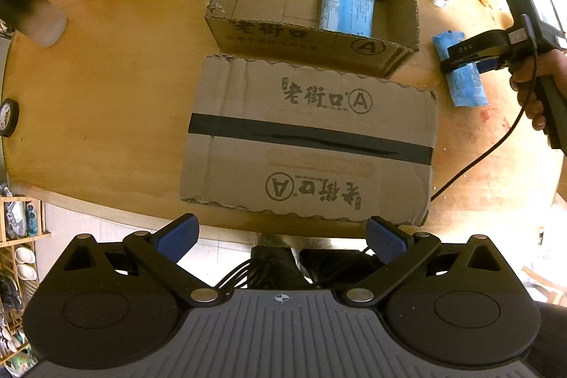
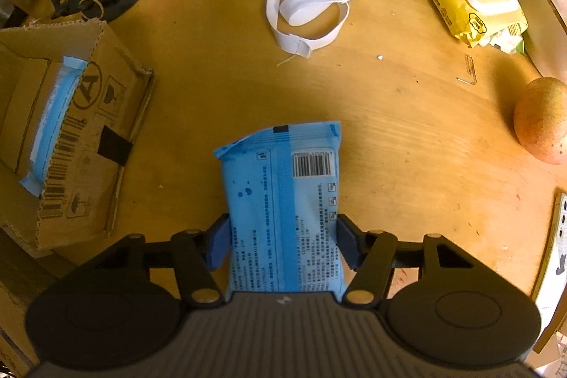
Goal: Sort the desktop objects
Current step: 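Lift the blue wipe pack with the right gripper and carry it over the open box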
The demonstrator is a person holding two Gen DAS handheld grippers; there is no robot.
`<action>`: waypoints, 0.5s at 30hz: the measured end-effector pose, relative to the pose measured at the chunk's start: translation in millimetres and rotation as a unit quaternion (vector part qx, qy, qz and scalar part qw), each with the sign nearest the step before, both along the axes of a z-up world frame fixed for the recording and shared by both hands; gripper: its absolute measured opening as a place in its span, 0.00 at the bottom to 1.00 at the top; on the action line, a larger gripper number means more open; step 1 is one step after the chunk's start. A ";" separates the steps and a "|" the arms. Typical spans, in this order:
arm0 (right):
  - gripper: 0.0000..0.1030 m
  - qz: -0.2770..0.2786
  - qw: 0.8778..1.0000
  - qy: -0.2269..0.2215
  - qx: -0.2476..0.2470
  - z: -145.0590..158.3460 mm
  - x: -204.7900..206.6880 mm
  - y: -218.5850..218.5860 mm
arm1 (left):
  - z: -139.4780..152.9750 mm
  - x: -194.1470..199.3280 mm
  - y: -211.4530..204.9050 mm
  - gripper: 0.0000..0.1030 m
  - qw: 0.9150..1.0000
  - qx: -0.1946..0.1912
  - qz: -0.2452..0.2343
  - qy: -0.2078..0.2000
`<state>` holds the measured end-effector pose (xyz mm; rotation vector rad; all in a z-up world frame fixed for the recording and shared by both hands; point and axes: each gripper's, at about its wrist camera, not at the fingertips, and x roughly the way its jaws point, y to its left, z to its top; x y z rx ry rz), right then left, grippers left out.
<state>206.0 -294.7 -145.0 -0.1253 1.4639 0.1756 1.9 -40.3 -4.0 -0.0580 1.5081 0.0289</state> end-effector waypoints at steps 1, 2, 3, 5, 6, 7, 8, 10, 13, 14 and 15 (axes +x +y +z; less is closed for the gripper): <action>0.57 -0.001 1.000 -0.001 0.001 0.9 -0.6 -0.7 | 0.0 -0.3 -0.2 1.00 1.000 0.000 0.000 0.000; 0.57 -0.003 1.000 -0.001 0.002 1.7 -1.2 -1.5 | 0.0 -0.7 -0.3 1.00 1.000 0.000 0.000 0.000; 0.57 -0.005 1.000 0.000 0.003 3.0 -1.8 -2.6 | 0.1 -1.0 -0.4 1.00 1.000 0.000 0.000 0.000; 0.57 -0.008 1.000 0.000 0.007 7.6 -2.4 -4.5 | 0.3 -1.7 -0.7 1.00 1.000 0.000 0.001 0.000; 0.57 -0.007 1.000 0.000 0.007 10.3 -2.5 -5.0 | 0.4 -2.0 -0.8 1.00 1.000 0.000 0.001 0.000; 0.57 -0.006 1.000 -0.001 0.007 13.2 -2.5 -5.3 | 0.6 -2.2 -1.5 1.00 1.000 -0.001 0.001 0.000; 0.57 -0.006 1.000 -0.002 0.006 16.3 -2.6 -5.4 | 0.7 -2.8 -2.7 1.00 1.000 -0.001 0.000 -0.001; 0.57 -0.003 1.000 -0.005 0.007 21.9 -4.3 -3.8 | 1.0 -4.0 -5.2 1.00 1.000 -0.002 -0.002 -0.001; 0.57 -0.003 1.000 -0.006 0.010 31.1 -0.4 -0.4 | 2.2 -6.8 -7.8 1.00 1.000 -0.003 -0.002 -0.004; 0.57 -0.004 1.000 -0.008 0.011 35.3 2.1 -0.1 | 2.3 -7.5 -7.9 1.00 1.000 -0.003 -0.001 -0.004; 0.57 -0.004 1.000 -0.010 0.012 40.0 2.6 -0.4 | 2.7 -8.6 -7.9 1.00 1.000 -0.004 0.001 -0.005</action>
